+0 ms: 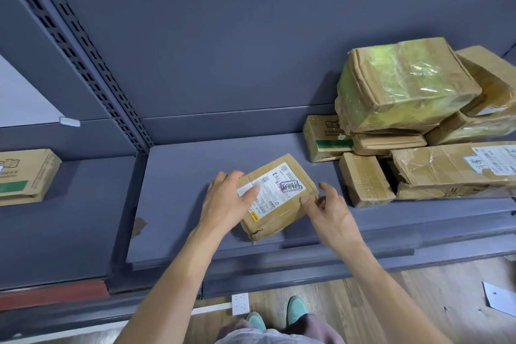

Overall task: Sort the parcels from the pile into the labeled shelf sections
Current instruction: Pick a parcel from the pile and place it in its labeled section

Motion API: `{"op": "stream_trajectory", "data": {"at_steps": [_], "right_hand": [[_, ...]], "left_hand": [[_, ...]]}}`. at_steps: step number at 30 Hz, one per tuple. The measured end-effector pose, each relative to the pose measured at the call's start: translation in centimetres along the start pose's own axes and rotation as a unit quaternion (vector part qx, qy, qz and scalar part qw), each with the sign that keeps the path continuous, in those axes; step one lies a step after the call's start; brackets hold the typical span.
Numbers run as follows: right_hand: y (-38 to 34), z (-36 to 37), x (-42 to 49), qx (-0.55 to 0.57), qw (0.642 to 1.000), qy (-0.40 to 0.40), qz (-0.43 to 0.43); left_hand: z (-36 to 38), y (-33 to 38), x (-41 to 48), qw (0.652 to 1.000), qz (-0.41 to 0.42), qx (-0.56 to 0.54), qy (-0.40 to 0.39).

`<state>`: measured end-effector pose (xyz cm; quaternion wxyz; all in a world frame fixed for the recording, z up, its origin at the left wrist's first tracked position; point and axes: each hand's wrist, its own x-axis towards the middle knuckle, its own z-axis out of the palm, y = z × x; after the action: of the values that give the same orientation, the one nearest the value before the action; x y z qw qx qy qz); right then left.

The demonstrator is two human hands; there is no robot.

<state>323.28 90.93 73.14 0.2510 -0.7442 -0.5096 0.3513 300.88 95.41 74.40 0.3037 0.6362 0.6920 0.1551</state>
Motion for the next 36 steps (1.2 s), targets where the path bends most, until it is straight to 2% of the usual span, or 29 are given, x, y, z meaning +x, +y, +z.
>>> {"op": "stream_trajectory", "data": {"at_steps": [5,9,13,15,19,22,25,28,33,36], "right_hand": [[-2.3,1.2,1.8,0.02,0.999,-0.029,-0.013],[-4.0,2.6,2.1,-0.017,0.993,-0.071,-0.089],[-5.1,0.9,3.6,-0.116,0.978,-0.113,-0.135],[-5.2,0.0,4.0,-0.175,0.967,-0.114,-0.142],[-4.6,-0.8,1.6,-0.223,0.965,-0.087,-0.109],[-3.4,-0.9,-1.2,-0.277,0.955,-0.068,-0.079],[-2.9,-0.6,-2.2,-0.26,0.963,-0.067,-0.037],[-2.9,-0.4,-1.5,-0.222,0.972,-0.06,-0.051],[-2.7,0.0,0.3,-0.147,0.986,-0.047,-0.069],[-2.5,0.7,0.9,-0.069,0.994,-0.054,-0.072]], "left_hand": [[0.4,-0.3,-1.8,0.998,-0.035,0.029,-0.036],[2.1,0.6,-3.7,0.996,-0.054,0.037,-0.054],[2.1,0.3,-4.3,0.994,-0.089,0.001,-0.069],[1.3,-0.1,-3.8,0.994,-0.098,-0.006,-0.045],[-0.5,-0.3,-2.0,0.999,-0.028,-0.035,0.026],[-0.8,-0.1,-0.2,0.999,0.027,-0.029,0.008],[-0.2,0.0,0.1,0.999,0.033,-0.036,0.001],[0.5,-0.5,-0.6,0.999,0.0,-0.039,0.028],[1.2,-1.0,-2.4,0.997,-0.053,0.041,0.048],[1.7,-1.6,-3.1,0.995,-0.085,0.016,0.044]]}}
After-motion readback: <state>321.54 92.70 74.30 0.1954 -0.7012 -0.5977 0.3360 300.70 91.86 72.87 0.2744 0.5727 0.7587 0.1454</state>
